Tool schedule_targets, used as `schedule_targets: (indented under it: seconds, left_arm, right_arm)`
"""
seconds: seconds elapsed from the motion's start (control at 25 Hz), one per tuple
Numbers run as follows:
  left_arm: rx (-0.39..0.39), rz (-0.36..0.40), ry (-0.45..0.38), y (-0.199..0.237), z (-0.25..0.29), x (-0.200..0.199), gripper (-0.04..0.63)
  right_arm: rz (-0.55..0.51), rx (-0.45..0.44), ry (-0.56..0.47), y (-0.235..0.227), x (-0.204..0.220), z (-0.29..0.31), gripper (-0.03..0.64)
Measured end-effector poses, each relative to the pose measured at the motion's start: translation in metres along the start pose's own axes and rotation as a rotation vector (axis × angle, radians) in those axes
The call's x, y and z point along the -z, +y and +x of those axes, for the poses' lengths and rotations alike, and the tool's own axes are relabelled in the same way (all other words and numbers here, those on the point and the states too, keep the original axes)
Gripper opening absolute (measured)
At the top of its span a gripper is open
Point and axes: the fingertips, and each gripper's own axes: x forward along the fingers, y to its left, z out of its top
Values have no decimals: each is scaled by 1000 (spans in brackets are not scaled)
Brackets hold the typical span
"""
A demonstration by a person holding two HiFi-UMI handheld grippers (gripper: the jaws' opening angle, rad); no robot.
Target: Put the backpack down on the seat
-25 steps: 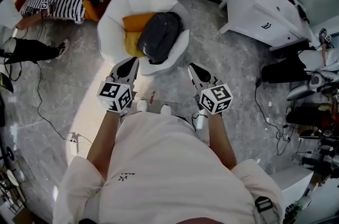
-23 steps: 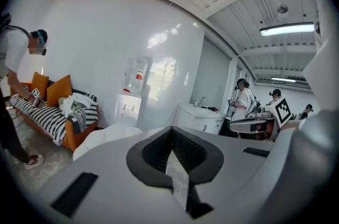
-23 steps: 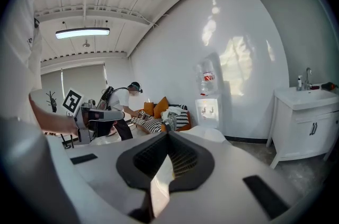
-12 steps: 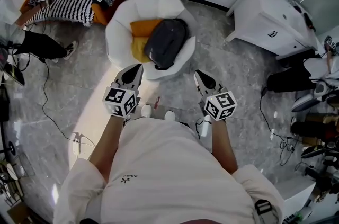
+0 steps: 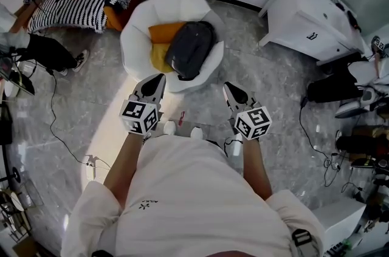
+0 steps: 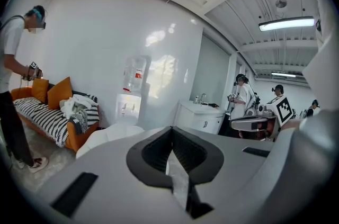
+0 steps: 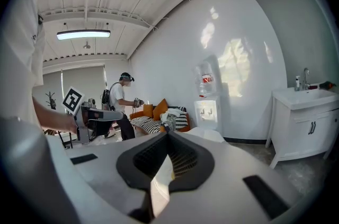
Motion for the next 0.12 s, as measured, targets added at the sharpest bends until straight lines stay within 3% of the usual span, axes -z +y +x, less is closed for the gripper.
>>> schedule_targets:
  seconds: [0.12]
  left_arm:
    - [8,4,2,-1,3,-1,17]
  right_arm:
    - [1,9,0,-2,1,-2,23]
